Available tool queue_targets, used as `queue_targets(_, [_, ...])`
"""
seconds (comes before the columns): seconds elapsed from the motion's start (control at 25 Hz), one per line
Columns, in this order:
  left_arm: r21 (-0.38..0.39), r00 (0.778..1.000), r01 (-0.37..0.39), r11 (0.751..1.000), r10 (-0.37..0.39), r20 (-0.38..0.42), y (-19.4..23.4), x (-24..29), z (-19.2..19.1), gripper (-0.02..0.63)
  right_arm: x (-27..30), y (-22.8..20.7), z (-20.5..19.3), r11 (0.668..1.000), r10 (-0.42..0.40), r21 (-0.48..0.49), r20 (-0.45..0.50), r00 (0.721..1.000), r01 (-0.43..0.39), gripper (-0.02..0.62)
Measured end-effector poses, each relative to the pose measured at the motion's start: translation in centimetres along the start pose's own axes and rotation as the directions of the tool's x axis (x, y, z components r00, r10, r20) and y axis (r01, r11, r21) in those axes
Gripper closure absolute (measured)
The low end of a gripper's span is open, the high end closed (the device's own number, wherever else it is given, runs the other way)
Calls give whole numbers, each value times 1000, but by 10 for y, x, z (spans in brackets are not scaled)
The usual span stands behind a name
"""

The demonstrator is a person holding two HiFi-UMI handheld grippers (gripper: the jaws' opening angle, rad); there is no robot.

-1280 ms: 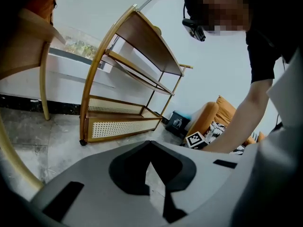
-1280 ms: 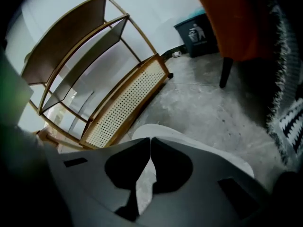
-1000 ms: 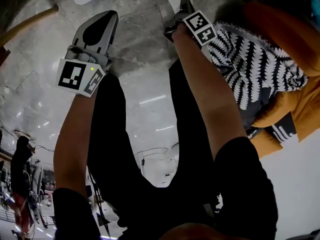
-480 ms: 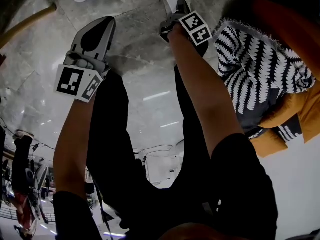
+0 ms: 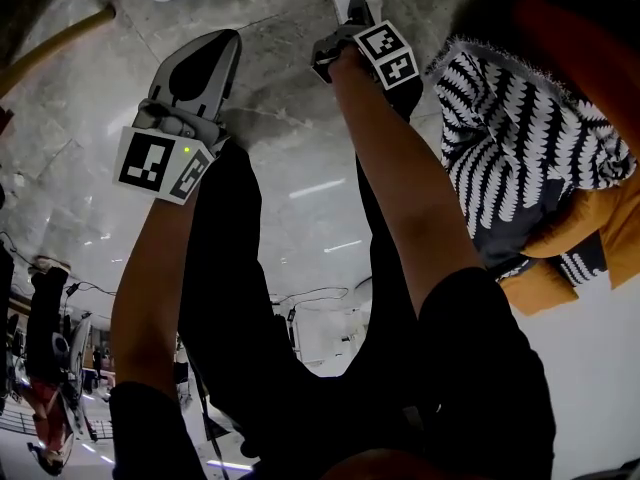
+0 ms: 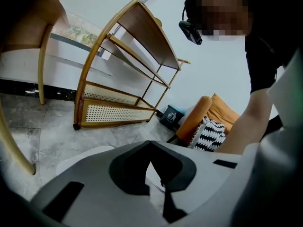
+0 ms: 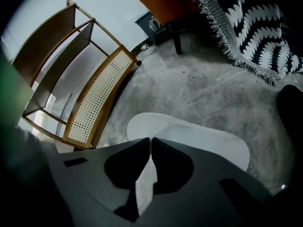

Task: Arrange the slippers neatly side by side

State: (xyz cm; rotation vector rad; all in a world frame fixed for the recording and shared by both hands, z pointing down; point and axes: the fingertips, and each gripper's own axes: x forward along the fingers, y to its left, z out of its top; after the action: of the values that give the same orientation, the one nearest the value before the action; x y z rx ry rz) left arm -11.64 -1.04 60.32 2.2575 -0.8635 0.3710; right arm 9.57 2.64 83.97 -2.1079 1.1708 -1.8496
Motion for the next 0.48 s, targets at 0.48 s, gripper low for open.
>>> queue_targets(0.48, [5, 999, -43, 999, 43, -4, -7, 2, 32, 592, -45, 22, 39, 993, -6, -122, -111, 994, -8, 463])
